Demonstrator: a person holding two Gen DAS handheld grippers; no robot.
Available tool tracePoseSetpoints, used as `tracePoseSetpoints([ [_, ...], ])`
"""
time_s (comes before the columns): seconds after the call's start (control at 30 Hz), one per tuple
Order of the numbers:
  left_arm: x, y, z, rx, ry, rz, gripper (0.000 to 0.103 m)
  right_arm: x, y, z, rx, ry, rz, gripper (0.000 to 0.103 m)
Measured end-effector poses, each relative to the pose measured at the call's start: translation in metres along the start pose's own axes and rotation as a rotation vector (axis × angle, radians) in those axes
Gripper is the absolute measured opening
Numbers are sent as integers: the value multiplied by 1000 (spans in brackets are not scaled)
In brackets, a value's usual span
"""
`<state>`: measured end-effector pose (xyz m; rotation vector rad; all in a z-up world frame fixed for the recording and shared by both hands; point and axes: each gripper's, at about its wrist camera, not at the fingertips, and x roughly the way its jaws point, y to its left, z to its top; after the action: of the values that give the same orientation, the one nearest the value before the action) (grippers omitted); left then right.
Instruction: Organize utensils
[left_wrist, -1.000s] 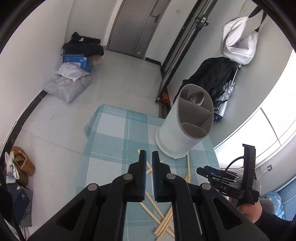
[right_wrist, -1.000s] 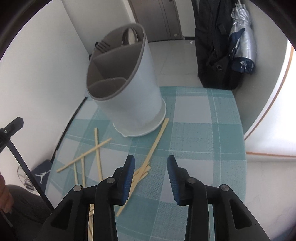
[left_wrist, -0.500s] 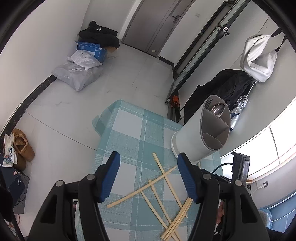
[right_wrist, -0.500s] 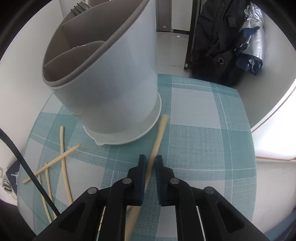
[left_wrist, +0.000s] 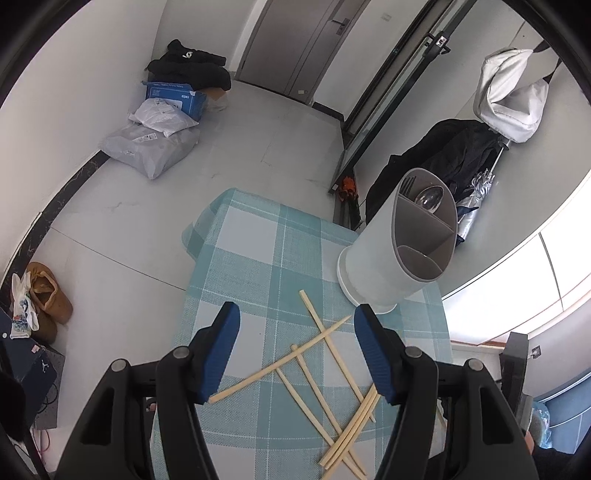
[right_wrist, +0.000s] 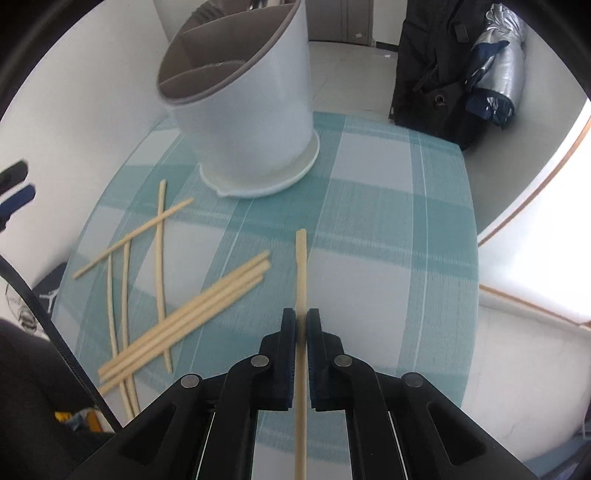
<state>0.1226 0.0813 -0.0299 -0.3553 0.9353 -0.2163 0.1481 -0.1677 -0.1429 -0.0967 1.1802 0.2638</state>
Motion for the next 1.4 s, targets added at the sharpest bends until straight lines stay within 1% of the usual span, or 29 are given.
tracePoseSetpoints([
  [0.1,0,-2,-1,28,6,18,61,2,4,-15,-42,63,14,7],
  [0.17,2,2,-2,22,21,23,61,3,3,-15,-54,65,20,7],
  [0.2,3,6,-4,12,30,28,61,3,2,-13,-57,60,12,8],
  [0.3,5,18,-7,-25,65,40,61,8,-2,1,-50,48,32,10],
  [0.33,6,23,-8,-38,74,46,61,11,-2,6,-55,49,34,15],
  [0.43,5,31,-13,-50,81,81,61,22,4,18,-98,66,35,17],
  [0.47,5,32,-15,-40,88,86,66,25,6,21,-112,70,27,17],
  [0.5,6,30,-16,-28,96,86,70,25,8,24,-126,55,20,17],
  [0.53,8,27,-18,-13,104,84,77,28,10,28,-136,62,16,18],
  [0.57,11,22,-20,15,117,83,80,29,13,31,-143,59,13,17],
  [0.6,14,16,-21,51,131,83,80,30,15,32,-147,64,6,16],
  [0.63,17,11,-22,89,142,90,80,30,17,33,-153,64,-5,6],
  [0.7,26,-6,-24,192,165,104,80,29,17,31,-148,60,25,6],
  [0.77,39,-18,-24,270,194,111,80,28,12,30,-99,43,50,6],
  [0.83,52,-25,-24,317,231,120,80,23,-2,31,-3,10,106,6],
  [0.9,71,-37,-24,385,256,147,80,16,-20,33,85,-30,149,6],
  [1.0,98,-49,-22,451,303,154,80,4,-50,31,241,-94,261,6],
  [1.03,105,-53,-21,471,312,151,80,1,-58,32,282,-111,285,6],
  [1.1,114,-60,-19,517,295,148,80,-4,-75,27,370,-152,350,6],
  [1.23,126,-66,-17,562,290,122,79,-1,-102,25,529,-193,452,6],
  [1.33,132,-68,-15,580,301,99,75,1,-110,22,585,-207,497,6],
  [1.4,135,-68,-14,595,318,101,70,-1,-112,24,588,-223,499,6],
])
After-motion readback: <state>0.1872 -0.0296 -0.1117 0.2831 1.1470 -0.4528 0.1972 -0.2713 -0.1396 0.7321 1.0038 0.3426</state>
